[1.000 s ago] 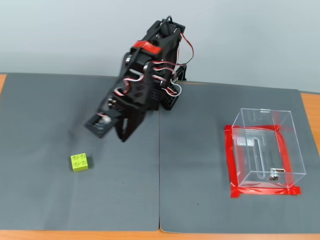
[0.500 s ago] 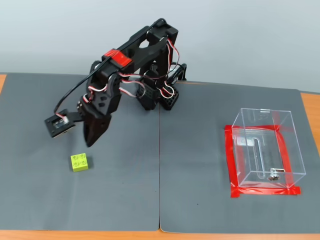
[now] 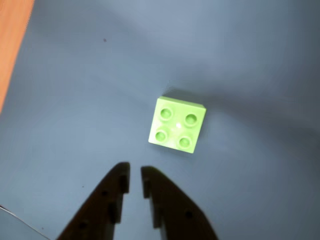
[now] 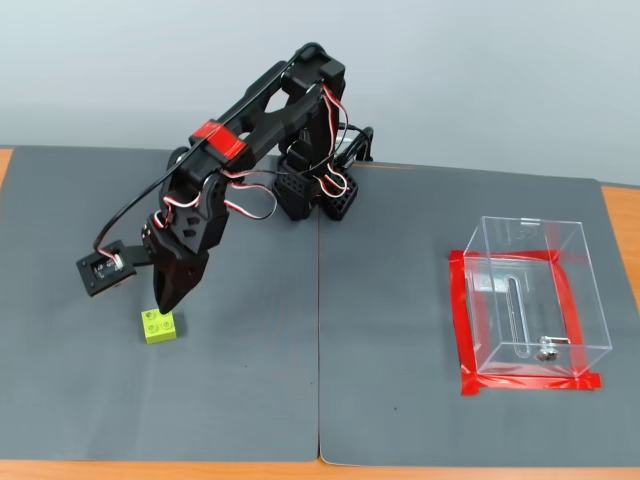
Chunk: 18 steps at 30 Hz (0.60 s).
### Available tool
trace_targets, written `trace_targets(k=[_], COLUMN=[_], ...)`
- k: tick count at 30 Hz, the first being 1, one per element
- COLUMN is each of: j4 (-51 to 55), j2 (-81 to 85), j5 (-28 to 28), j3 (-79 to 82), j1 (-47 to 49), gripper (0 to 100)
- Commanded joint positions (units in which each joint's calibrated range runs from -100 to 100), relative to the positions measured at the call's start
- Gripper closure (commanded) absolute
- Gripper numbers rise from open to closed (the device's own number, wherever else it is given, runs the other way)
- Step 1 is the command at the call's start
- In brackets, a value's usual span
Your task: Pick the green lego block and place it into the transparent box
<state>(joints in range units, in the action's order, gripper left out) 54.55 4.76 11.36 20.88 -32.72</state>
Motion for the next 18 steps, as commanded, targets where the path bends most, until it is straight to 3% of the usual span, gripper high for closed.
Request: trace_targets(k=[1, 14, 18], j4=[-1.25, -5.77, -5.77], j2=[-1.49, -6.16, -6.24], j5=[-0.28, -0.34, -0.08], j3=[-3.01, -2.56, -2.11], j1=[0.16, 0.38, 0.46], gripper=[97, 97, 87])
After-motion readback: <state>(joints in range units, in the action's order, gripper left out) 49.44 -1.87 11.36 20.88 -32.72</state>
